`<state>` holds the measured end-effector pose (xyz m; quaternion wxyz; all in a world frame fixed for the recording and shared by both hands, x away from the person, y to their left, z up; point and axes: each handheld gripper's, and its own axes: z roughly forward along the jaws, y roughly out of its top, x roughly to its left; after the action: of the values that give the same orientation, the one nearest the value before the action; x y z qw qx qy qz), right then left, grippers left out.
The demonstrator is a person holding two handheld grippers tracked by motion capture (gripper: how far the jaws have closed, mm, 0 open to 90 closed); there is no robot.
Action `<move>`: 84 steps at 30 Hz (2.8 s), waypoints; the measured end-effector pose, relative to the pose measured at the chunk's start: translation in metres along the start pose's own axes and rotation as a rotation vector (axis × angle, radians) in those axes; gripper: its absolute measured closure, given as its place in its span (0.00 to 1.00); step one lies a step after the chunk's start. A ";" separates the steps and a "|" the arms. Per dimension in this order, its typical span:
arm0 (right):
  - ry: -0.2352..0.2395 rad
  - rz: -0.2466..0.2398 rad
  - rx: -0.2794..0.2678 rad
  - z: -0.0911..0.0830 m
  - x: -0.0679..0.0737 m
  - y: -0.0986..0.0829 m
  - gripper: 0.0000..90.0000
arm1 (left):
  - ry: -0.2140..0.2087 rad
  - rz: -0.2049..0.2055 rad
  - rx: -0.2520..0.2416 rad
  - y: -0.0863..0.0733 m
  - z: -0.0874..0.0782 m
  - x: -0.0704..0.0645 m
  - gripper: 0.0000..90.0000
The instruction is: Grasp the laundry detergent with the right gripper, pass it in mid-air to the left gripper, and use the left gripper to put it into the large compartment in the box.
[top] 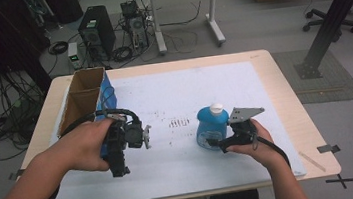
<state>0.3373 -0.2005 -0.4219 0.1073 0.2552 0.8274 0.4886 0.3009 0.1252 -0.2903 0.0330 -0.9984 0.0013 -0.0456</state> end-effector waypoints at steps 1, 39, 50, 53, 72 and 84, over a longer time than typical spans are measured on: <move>0.002 -0.001 -0.001 0.000 0.000 0.000 0.20 | -0.001 0.001 0.003 0.001 0.000 0.000 0.00; -0.002 -0.074 -0.032 0.004 0.003 -0.008 0.47 | 0.001 0.010 0.004 0.008 0.000 0.002 0.00; -0.010 -0.081 -0.044 -0.001 0.005 -0.006 0.49 | 0.009 0.022 0.012 0.017 -0.007 0.002 0.00; -0.008 -0.092 -0.054 -0.007 0.005 0.000 0.49 | 0.013 0.020 0.004 0.018 -0.011 0.003 0.00; 0.086 -0.228 -0.048 -0.057 0.025 0.065 0.48 | 0.018 0.008 -0.040 0.021 -0.040 0.012 0.00; 0.211 -0.296 -0.033 -0.055 0.049 0.079 0.48 | 0.012 0.023 -0.048 0.031 -0.054 0.014 0.00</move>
<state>0.2977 -0.1851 -0.3225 0.0946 0.0763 0.8545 0.5051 0.3104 0.0905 -0.2376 0.0093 -0.9986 0.0142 -0.0510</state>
